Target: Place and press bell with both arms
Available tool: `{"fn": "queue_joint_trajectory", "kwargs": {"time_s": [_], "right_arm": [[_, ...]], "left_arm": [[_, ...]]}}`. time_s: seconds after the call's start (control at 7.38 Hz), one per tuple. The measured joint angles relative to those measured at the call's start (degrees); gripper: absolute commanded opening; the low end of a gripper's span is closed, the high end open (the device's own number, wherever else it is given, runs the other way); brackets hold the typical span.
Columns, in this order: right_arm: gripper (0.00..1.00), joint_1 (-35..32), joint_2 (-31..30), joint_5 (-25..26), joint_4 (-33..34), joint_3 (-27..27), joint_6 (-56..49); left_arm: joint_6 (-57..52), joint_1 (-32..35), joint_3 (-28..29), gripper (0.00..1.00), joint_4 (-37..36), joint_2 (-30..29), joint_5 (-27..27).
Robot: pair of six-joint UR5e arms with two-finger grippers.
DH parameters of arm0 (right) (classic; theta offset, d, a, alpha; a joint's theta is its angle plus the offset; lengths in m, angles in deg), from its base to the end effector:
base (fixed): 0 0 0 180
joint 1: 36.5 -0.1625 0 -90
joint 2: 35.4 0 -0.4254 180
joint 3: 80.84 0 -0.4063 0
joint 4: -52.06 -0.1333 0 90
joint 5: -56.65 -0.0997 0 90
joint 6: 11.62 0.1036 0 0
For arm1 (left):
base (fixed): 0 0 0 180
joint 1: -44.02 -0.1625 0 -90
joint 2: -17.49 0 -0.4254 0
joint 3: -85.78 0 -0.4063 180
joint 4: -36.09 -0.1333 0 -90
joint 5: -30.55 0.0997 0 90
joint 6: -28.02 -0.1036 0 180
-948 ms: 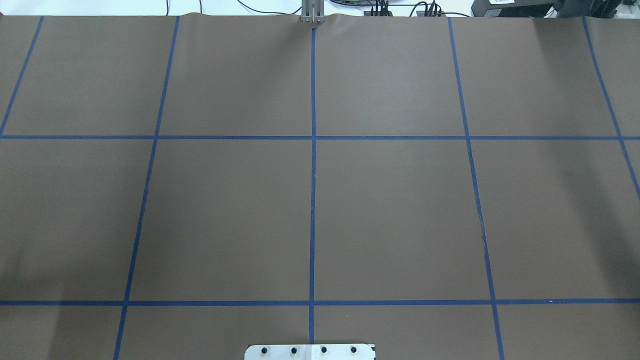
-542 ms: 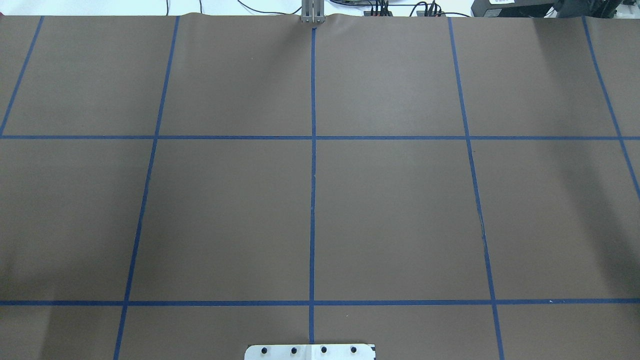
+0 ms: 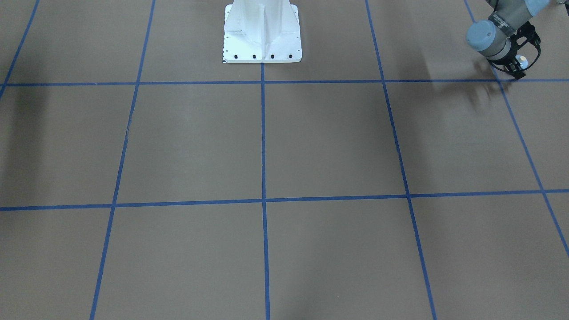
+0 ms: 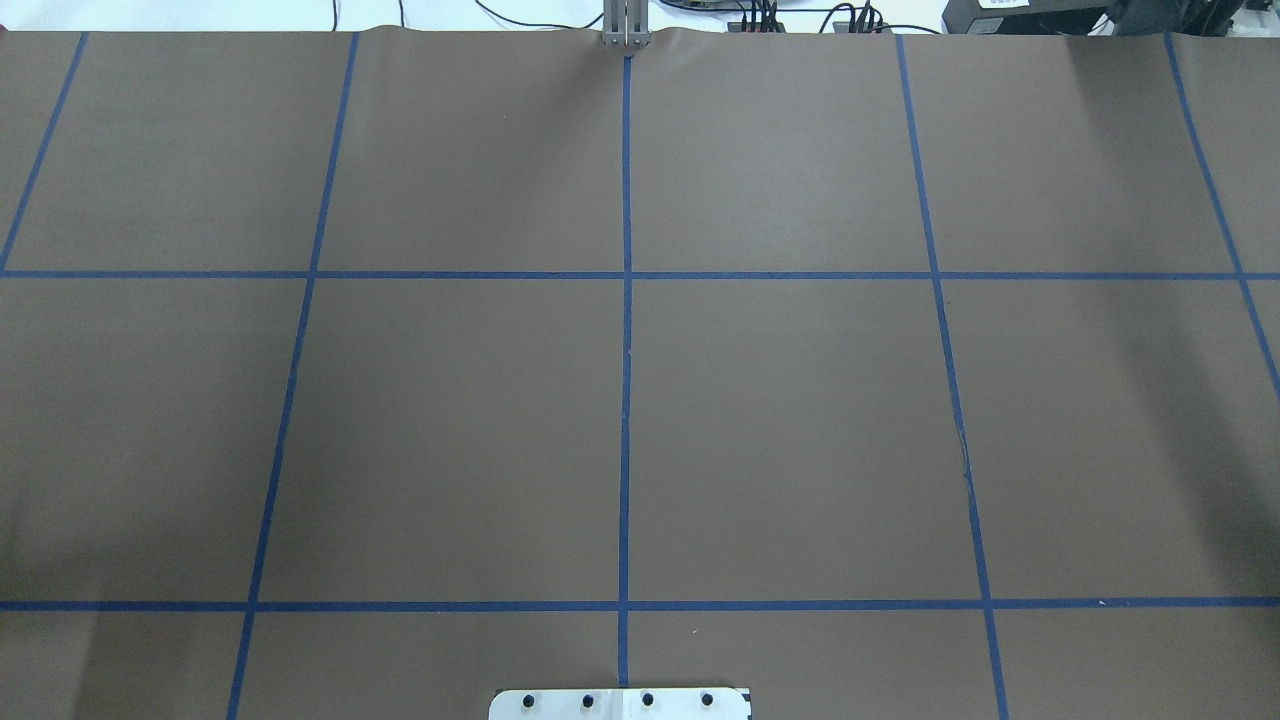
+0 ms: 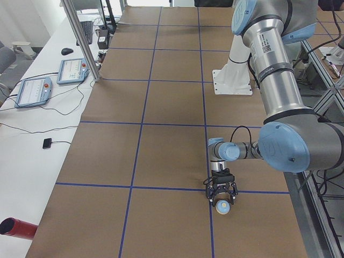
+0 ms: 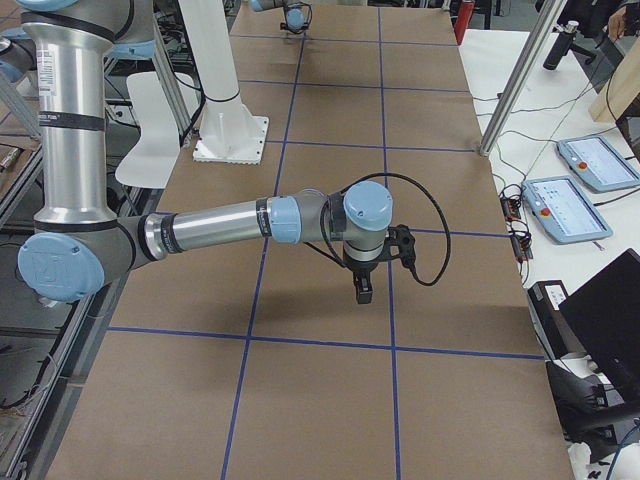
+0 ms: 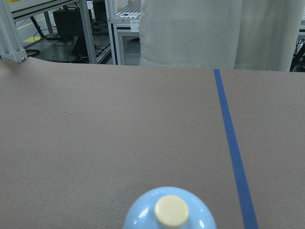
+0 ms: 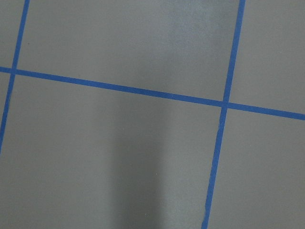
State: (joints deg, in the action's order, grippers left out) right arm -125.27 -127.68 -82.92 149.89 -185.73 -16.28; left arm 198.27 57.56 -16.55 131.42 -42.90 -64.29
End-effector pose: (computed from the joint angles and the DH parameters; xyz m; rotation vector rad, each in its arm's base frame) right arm 0.0440 -0.4856 0.5575 0.1041 -0.8625 -0.1323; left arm 0.2177 -0.1806 0.7747 0.0497 -0.2473 -1.6382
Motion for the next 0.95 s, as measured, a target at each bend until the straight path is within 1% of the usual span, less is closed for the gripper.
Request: {"fn": "queue_joint_trajectory", "kwargs": {"time_s": [0.14,0.27,0.68,0.81,0.95], "right_arm": [[1.0,0.0,0.0,0.0,0.0,0.0,0.0],[1.0,0.0,0.0,0.0,0.0,0.0,0.0],[1.0,0.0,0.0,-0.1,0.0,0.0,0.1],[1.0,0.0,0.0,-0.1,0.0,0.0,0.1],[1.0,0.0,0.0,-0.1,0.0,-0.1,0.1]], "left_arm": [[0.0,0.0,0.0,0.29,-0.1,0.1,0.0],[0.5,-0.2,0.0,0.0,-0.2,0.1,0.0],[2.0,-2.2,0.0,0.0,-1.0,0.3,-0.1],[0.9,-2.4,-1.4,0.0,-1.1,1.3,-0.3],[-1.2,-2.4,-4.6,0.0,-1.6,3.6,-0.6]]}}
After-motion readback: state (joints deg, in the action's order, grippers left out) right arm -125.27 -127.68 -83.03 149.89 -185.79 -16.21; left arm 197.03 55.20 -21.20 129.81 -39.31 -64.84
